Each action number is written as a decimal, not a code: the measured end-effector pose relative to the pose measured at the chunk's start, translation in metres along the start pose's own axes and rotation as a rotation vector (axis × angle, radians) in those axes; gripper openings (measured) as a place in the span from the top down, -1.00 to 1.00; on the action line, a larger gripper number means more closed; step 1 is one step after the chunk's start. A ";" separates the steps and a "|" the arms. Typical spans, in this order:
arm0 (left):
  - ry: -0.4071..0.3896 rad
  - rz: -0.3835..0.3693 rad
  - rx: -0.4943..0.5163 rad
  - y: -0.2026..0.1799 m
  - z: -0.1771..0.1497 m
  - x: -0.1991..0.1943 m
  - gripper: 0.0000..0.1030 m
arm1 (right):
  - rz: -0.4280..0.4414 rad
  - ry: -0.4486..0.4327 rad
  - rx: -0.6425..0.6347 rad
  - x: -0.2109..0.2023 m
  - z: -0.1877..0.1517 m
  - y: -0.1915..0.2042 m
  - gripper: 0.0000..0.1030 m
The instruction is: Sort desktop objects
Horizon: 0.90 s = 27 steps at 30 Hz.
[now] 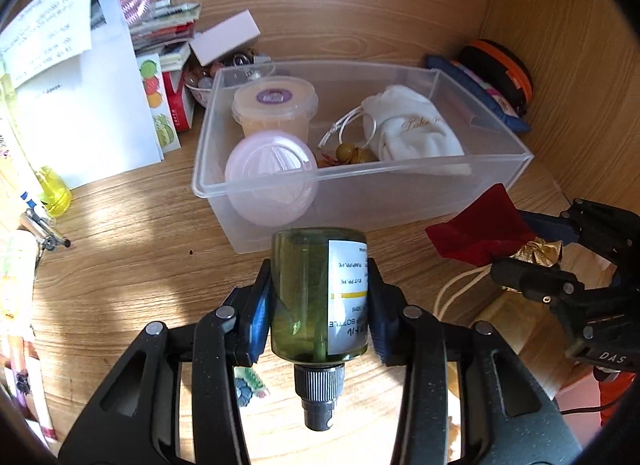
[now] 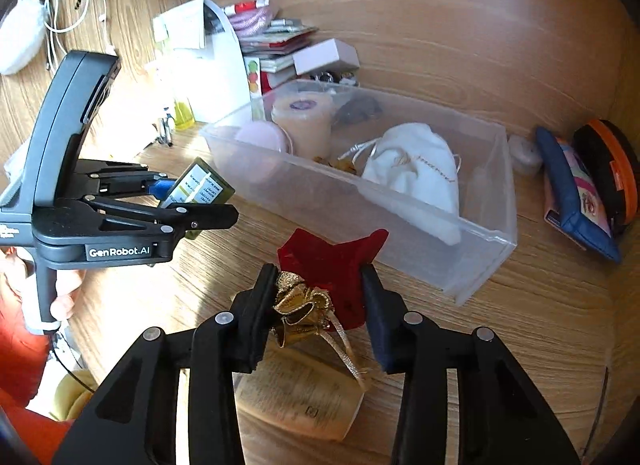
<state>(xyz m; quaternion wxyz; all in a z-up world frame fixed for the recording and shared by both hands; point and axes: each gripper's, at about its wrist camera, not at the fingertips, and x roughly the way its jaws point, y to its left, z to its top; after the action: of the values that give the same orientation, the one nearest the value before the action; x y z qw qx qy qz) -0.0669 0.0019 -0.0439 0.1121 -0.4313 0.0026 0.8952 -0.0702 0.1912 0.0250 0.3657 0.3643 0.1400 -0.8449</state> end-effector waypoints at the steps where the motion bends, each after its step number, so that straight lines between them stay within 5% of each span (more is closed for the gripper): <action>1: -0.009 0.005 -0.008 0.002 -0.001 -0.004 0.21 | -0.004 -0.005 -0.002 -0.004 0.000 0.001 0.26; 27: -0.150 0.009 -0.114 0.031 0.043 -0.058 0.21 | -0.026 -0.192 0.016 -0.069 0.040 -0.021 0.26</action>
<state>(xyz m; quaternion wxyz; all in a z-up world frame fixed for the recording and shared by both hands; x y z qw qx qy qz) -0.0715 -0.0351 0.0257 0.0834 -0.3686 -0.0549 0.9242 -0.0735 0.2210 0.1020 0.3634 0.2828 0.1022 -0.8817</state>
